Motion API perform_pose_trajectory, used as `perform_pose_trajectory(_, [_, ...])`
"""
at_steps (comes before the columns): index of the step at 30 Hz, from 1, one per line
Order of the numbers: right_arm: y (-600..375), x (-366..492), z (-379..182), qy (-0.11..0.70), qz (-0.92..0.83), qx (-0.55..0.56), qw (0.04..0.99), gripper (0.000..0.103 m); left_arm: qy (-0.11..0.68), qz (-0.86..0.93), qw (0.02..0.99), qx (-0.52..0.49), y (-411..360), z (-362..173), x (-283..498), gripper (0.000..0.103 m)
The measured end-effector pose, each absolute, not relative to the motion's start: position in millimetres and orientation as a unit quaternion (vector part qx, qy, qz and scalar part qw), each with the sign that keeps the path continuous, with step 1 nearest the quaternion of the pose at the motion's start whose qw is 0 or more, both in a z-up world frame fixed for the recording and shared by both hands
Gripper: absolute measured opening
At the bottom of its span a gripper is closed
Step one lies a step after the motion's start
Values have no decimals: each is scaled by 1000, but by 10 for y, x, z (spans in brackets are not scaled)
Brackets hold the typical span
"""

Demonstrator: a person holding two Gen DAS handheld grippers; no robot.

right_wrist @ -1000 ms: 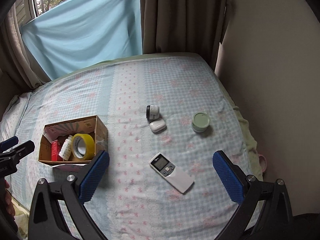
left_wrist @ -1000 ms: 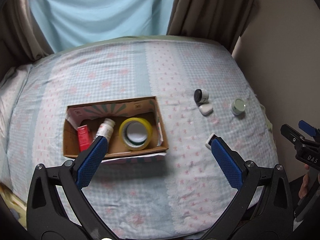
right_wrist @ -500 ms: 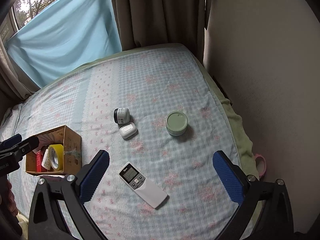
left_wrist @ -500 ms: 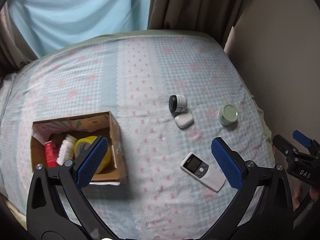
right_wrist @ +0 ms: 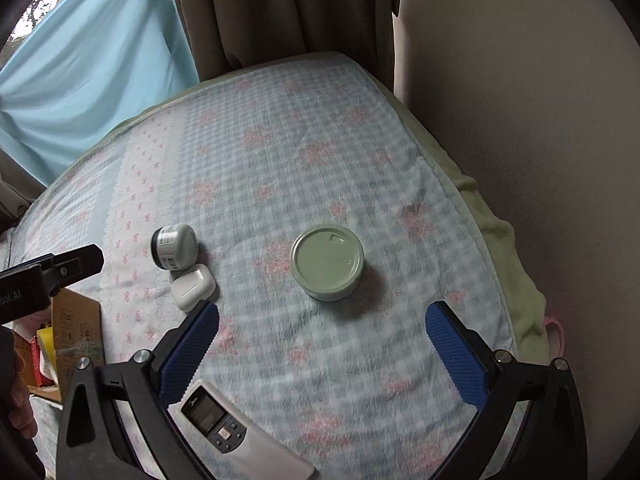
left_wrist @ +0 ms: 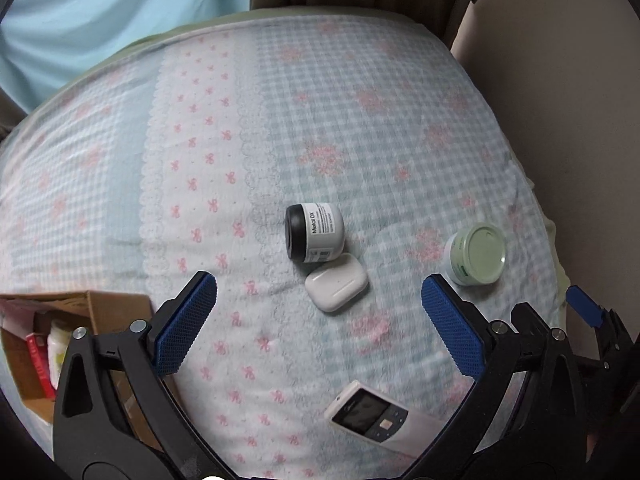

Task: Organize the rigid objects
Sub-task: 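Grasp the black-lidded Metal DX jar with the left tool while the right tool grasps the pale green jar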

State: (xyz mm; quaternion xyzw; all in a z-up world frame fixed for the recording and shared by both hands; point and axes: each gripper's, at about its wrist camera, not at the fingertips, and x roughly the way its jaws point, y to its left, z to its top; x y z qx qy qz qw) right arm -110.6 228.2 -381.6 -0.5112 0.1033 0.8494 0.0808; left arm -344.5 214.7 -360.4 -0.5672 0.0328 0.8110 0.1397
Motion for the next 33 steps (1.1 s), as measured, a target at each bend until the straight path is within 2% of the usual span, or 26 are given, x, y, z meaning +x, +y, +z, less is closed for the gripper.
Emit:
perform_pose_trajectory(6, [2331,-1387,-4305,118,836,-528,96,103,45,788,139,-598,2335,-4215,-3794,93])
perform_pose_trajectory(11, [2295,-1529,-4514,122,832,-531,102,103,37,780,135,-610,2314,-4457,-3941,92])
perform_pose_trajectory(14, [2274,-1588,-4603,117,827,-539,108,96,40,780,135,-610,2326,-4511,-3984,89])
perform_pose_trajectory(16, [2264,-1627,-4638,117,826,-541,112,95,40,774,134,-617,2336,-4566,-4010,79])
perform_pose_trajectory(20, [2265,-1695,-4669,109,823,-544,122,85,24,763,137,-632,2318,-4668,-4053,66])
perform_pose_trajectory(22, [2283,-1727,-4681,104,819,-549,130,81,18,760,142,-633,2311,-4693,-4065,55])
perform_pose_trajectory(24, [2311,-1748,-4692,105,814,-554,138,70,19,760,144,-633,2312,-4693,-4073,55])
perform_pose_trajectory(26, [2348,-1750,-4690,111,813,-554,140,66,21,760,144,-633,2316,-4688,-4075,54])
perform_pose_trajectory(33, [2367,-1718,-4656,117,808,-558,145,66,16,765,149,-626,2281,-4623,-4056,53])
